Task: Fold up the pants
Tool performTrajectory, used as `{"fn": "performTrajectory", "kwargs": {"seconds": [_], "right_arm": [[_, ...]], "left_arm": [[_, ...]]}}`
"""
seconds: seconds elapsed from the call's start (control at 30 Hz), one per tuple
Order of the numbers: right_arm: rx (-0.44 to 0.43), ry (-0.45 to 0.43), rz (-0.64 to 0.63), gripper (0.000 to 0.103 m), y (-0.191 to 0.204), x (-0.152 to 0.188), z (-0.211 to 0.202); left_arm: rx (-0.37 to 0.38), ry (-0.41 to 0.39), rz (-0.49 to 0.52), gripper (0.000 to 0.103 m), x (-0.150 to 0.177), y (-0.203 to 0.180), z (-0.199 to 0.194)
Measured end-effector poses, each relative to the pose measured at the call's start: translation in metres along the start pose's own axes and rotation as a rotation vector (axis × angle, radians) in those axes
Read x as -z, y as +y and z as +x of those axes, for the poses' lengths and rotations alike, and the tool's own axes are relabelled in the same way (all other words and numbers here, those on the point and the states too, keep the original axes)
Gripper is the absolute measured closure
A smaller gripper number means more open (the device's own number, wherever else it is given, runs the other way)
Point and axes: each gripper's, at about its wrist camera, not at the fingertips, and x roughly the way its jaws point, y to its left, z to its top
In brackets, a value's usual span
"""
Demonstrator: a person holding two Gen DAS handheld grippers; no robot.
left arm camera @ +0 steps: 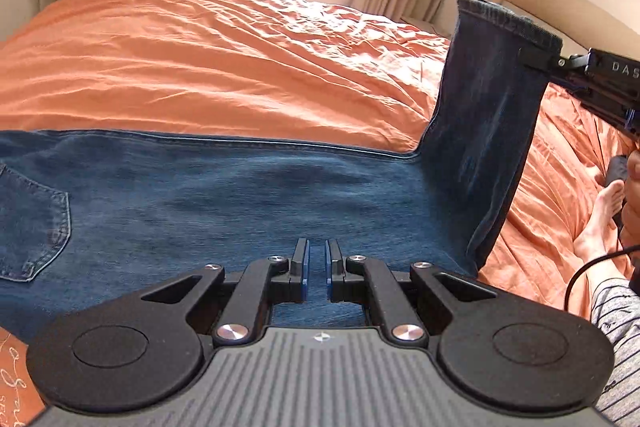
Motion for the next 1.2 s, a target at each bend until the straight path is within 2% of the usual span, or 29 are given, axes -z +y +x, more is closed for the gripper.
{"fn": "performTrajectory", "kwargs": {"seconds": [0.1, 0.2, 0.37, 0.4, 0.5, 0.6, 0.67, 0.77, 0.87, 1.07, 1.13, 1.2], "right_arm": [[-0.054, 0.071, -0.024, 0.102, 0.031, 0.032, 0.035], [-0.099, 0.215, -0.079, 0.102, 0.060, 0.082, 0.075], [-0.080, 0.424, -0.198, 0.101, 0.089, 0.155, 0.114], [-0.072, 0.449, -0.194, 0.099, 0.090, 0.161, 0.116], [-0.093, 0.503, -0.165, 0.084, 0.083, 0.170, 0.123], [-0.129, 0.533, -0.124, 0.072, 0.078, 0.166, 0.117], [-0.141, 0.539, -0.082, 0.071, 0.070, 0.154, 0.109], [-0.119, 0.493, -0.041, 0.064, 0.053, 0.135, 0.092], [-0.079, 0.447, 0.029, 0.063, 0.022, 0.118, 0.085], [0.005, 0.392, 0.163, 0.063, -0.036, 0.106, 0.080], [0.025, 0.386, 0.197, 0.062, -0.055, 0.102, 0.080], [0.039, 0.379, 0.220, 0.063, -0.065, 0.099, 0.078]], "left_arm": [[0.013, -0.012, -0.073, 0.097, 0.004, 0.026, -0.005], [0.019, -0.009, -0.128, 0.097, 0.008, 0.052, -0.009], [0.040, 0.006, -0.194, 0.096, 0.015, 0.084, -0.005], [0.056, 0.006, -0.214, 0.091, 0.016, 0.091, -0.004], [0.120, 0.008, -0.293, 0.075, 0.017, 0.109, 0.004], [0.191, 0.025, -0.376, 0.068, 0.011, 0.124, 0.022], [0.232, 0.031, -0.417, 0.065, 0.005, 0.130, 0.036], [0.266, 0.019, -0.456, 0.056, -0.004, 0.135, 0.059], [0.274, 0.004, -0.497, 0.056, -0.009, 0.141, 0.084], [0.336, 0.069, -0.597, 0.056, -0.007, 0.152, 0.140], [0.336, 0.071, -0.596, 0.059, -0.007, 0.153, 0.152], [0.322, 0.060, -0.585, 0.071, -0.009, 0.151, 0.157]]}}
